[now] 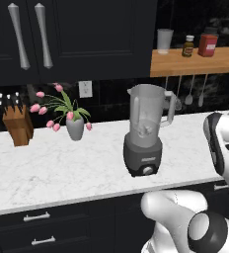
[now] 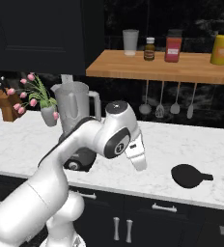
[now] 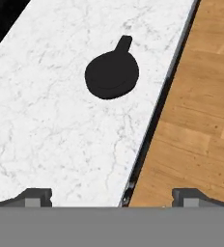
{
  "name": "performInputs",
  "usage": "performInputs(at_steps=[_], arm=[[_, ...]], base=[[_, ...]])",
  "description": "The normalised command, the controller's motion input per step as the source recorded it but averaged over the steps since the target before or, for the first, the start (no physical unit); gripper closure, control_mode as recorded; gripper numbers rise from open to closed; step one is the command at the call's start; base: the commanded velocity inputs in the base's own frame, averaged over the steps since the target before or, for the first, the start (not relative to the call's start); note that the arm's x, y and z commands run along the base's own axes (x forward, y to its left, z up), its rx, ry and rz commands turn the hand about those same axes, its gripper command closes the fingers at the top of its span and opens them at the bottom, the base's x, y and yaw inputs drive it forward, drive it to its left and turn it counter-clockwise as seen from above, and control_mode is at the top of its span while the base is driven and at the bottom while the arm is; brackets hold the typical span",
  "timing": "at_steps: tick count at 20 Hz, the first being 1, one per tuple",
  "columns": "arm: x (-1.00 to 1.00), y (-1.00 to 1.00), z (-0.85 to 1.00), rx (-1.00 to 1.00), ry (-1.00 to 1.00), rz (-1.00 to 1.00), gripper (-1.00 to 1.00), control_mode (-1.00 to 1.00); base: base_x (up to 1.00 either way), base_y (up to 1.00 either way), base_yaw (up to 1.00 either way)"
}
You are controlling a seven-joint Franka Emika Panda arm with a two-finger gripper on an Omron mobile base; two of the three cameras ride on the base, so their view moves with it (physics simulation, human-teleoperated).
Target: Close the lid blender by securely placing the lid on top.
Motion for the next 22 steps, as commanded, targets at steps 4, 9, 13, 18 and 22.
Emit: performInputs(at_steps=[4, 9, 13, 18, 22], arm=[[0.18, -0.81, -0.22, 0.12, 0.08, -0.14, -1.0, -1.0], [0.04, -0.83, -0.33, 0.07, 0.01, -0.06, -1.0, -1.0], [0.0, -0.77, -0.41, 0.11, 0.0, -0.02, -1.0, -1.0], [0.19, -0.55, -0.1, 0.1, 0.0, -0.04, -1.0, -1.0], [0.37, -0.35, -0.2, 0.05, 0.01, -0.02, -1.0, -1.0]], base=[[0.0, 0.0, 0.0], [0.0, 0.0, 0.0], [0.0, 0.0, 0.0], [0.0, 0.0, 0.0], [0.0, 0.0, 0.0]])
